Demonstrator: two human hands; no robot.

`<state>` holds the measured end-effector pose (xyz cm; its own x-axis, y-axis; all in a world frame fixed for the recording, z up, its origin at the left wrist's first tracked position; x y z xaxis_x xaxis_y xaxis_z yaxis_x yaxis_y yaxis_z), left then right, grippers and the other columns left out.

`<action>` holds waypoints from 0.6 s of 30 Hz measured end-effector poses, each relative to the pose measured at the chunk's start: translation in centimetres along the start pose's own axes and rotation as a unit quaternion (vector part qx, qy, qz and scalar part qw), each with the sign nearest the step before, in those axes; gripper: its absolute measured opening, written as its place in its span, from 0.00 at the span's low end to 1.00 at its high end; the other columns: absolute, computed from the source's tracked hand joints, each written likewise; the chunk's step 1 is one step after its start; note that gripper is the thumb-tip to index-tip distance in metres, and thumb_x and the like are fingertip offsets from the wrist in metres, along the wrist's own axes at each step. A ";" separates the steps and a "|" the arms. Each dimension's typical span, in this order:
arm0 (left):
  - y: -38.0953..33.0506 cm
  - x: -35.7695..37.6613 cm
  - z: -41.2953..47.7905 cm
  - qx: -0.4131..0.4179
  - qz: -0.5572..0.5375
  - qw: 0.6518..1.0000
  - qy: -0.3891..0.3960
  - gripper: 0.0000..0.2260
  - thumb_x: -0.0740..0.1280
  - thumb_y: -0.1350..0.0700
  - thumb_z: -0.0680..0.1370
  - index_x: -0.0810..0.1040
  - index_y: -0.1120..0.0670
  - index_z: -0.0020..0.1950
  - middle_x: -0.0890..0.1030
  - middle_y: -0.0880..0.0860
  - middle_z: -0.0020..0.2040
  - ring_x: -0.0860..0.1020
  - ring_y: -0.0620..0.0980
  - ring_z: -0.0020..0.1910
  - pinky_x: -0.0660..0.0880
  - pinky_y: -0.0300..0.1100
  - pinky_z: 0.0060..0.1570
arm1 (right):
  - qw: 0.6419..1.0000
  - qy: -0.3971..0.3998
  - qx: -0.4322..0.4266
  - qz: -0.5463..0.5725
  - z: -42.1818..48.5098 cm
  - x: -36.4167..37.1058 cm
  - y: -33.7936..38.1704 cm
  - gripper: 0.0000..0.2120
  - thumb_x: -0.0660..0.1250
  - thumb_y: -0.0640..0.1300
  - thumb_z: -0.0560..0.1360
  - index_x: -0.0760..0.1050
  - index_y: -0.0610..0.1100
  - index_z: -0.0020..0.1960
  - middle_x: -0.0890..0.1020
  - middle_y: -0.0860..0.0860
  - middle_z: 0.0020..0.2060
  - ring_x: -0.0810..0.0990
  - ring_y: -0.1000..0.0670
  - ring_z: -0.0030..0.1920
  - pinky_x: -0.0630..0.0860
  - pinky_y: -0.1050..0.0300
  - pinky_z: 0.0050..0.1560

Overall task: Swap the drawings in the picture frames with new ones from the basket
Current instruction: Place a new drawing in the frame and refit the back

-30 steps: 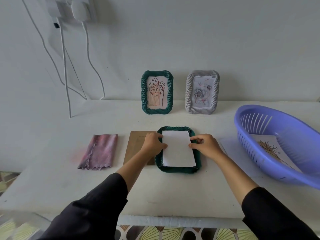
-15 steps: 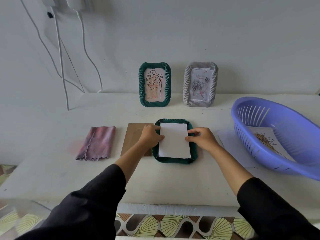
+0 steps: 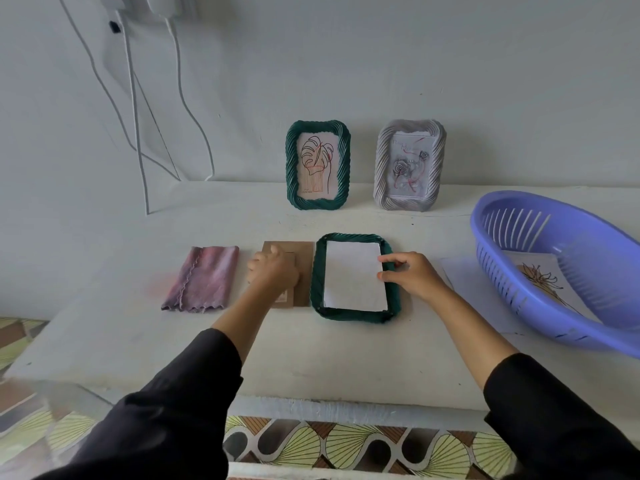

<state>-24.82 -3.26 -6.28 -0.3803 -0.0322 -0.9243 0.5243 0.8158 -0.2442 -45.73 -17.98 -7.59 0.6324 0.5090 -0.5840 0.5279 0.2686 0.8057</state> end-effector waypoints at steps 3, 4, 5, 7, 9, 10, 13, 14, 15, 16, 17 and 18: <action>0.2 -0.2 0.1 -0.012 -0.019 1.000 0.011 0.30 0.65 0.51 0.76 0.55 0.56 0.73 0.63 0.64 0.69 0.63 0.62 0.67 0.67 0.52 0.62 | 1.000 0.004 0.001 -0.001 0.0 0.1 -0.1 0.18 0.73 0.44 0.68 0.79 0.49 0.58 0.76 0.50 0.53 0.74 0.51 0.55 0.70 0.54 0.58; 0.4 -0.4 0.1 -0.022 -0.040 0.999 0.013 0.32 0.67 0.50 0.75 0.54 0.54 0.73 0.63 0.64 0.68 0.63 0.62 0.67 0.67 0.52 0.62 | 1.000 0.005 0.002 0.001 0.0 0.1 -0.1 0.18 0.72 0.45 0.68 0.79 0.49 0.58 0.76 0.50 0.53 0.74 0.51 0.55 0.70 0.54 0.59; 0.6 -0.7 0.1 -0.031 -0.062 0.998 0.012 0.35 0.70 0.49 0.73 0.54 0.52 0.74 0.62 0.64 0.68 0.63 0.61 0.67 0.68 0.51 0.62 | 1.000 0.005 0.003 0.005 0.0 0.1 -0.1 0.17 0.72 0.45 0.69 0.79 0.50 0.58 0.77 0.49 0.54 0.74 0.51 0.56 0.70 0.54 0.59; 1.1 -1.1 0.2 -0.041 -0.105 0.993 0.015 0.41 0.74 0.48 0.70 0.51 0.48 0.74 0.60 0.63 0.68 0.62 0.61 0.67 0.69 0.50 0.62 | 1.000 0.005 0.005 0.017 0.0 0.0 0.0 0.16 0.71 0.45 0.70 0.79 0.49 0.58 0.77 0.49 0.54 0.74 0.51 0.56 0.69 0.56 0.58; 1.8 -1.3 0.7 -0.045 -0.133 0.990 0.016 0.44 0.76 0.47 0.67 0.50 0.46 0.73 0.59 0.62 0.68 0.63 0.61 0.67 0.67 0.51 0.64 | 1.000 0.006 0.003 0.029 -0.1 0.0 0.1 0.16 0.70 0.45 0.71 0.78 0.49 0.58 0.76 0.49 0.52 0.74 0.50 0.55 0.68 0.59 0.57; 2.1 -1.4 0.9 -0.043 -0.127 0.991 0.016 0.45 0.76 0.45 0.65 0.51 0.47 0.73 0.61 0.62 0.68 0.64 0.61 0.67 0.67 0.51 0.64 | 0.999 0.007 0.002 0.033 -0.1 0.0 0.1 0.16 0.70 0.44 0.71 0.78 0.48 0.58 0.76 0.49 0.51 0.74 0.50 0.55 0.68 0.59 0.56; 2.3 -2.0 1.6 0.009 -0.159 0.987 0.021 0.41 0.77 0.46 0.64 0.62 0.53 0.71 0.70 0.55 0.67 0.71 0.57 0.64 0.71 0.48 0.59 | 0.999 0.010 0.003 0.042 -0.3 0.0 0.2 0.15 0.70 0.43 0.71 0.79 0.48 0.58 0.77 0.49 0.51 0.74 0.50 0.54 0.67 0.60 0.56; 2.4 -2.4 1.6 0.016 -0.221 0.975 0.024 0.35 0.77 0.51 0.66 0.66 0.54 0.69 0.72 0.54 0.64 0.74 0.57 0.61 0.73 0.48 0.56 | 0.999 0.011 0.003 0.045 -0.4 0.0 0.2 0.15 0.70 0.43 0.71 0.79 0.48 0.58 0.78 0.48 0.51 0.75 0.50 0.54 0.68 0.59 0.57; 2.7 -2.8 1.6 0.014 -0.294 0.955 0.026 0.31 0.77 0.58 0.67 0.69 0.54 0.67 0.73 0.55 0.62 0.75 0.58 0.59 0.75 0.49 0.53 | 0.999 0.012 0.005 0.049 -0.4 0.0 0.2 0.15 0.70 0.43 0.71 0.79 0.48 0.58 0.78 0.47 0.51 0.75 0.50 0.54 0.68 0.59 0.57; 3.0 -3.5 1.6 0.012 -0.343 0.939 0.014 0.29 0.75 0.62 0.68 0.70 0.53 0.66 0.73 0.55 0.60 0.76 0.59 0.57 0.76 0.50 0.51 | 0.998 0.015 0.006 0.054 -0.4 0.0 0.3 0.15 0.70 0.43 0.71 0.79 0.49 0.58 0.77 0.47 0.50 0.74 0.50 0.53 0.67 0.60 0.56; 3.3 -4.5 1.7 0.020 -0.376 0.926 -0.012 0.28 0.74 0.65 0.68 0.71 0.53 0.66 0.73 0.56 0.61 0.76 0.59 0.57 0.77 0.51 0.52 | 0.998 0.017 0.005 0.058 -0.5 -0.1 0.4 0.15 0.70 0.43 0.72 0.78 0.49 0.58 0.75 0.47 0.48 0.74 0.50 0.51 0.67 0.60 0.55; 3.5 -5.6 1.8 0.034 -0.404 0.913 -0.048 0.28 0.74 0.66 0.68 0.72 0.53 0.66 0.74 0.57 0.62 0.76 0.59 0.57 0.77 0.52 0.54 | 0.998 0.014 0.006 0.059 -0.6 -0.2 0.6 0.15 0.70 0.44 0.72 0.78 0.49 0.58 0.73 0.47 0.47 0.73 0.50 0.50 0.66 0.61 0.54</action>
<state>-19.51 -1.29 -2.53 -0.5966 -0.6605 -0.4557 0.1497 0.4663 -0.8719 -45.88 -17.49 -6.93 0.6746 0.5590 -0.4821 0.4573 0.1961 0.8674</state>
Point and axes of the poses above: each hand's wrist, its own z-axis towards the middle knuckle, its own x-axis out of the palm, y = z × x, the point moved 7 cm from there along z, towards the middle knuckle
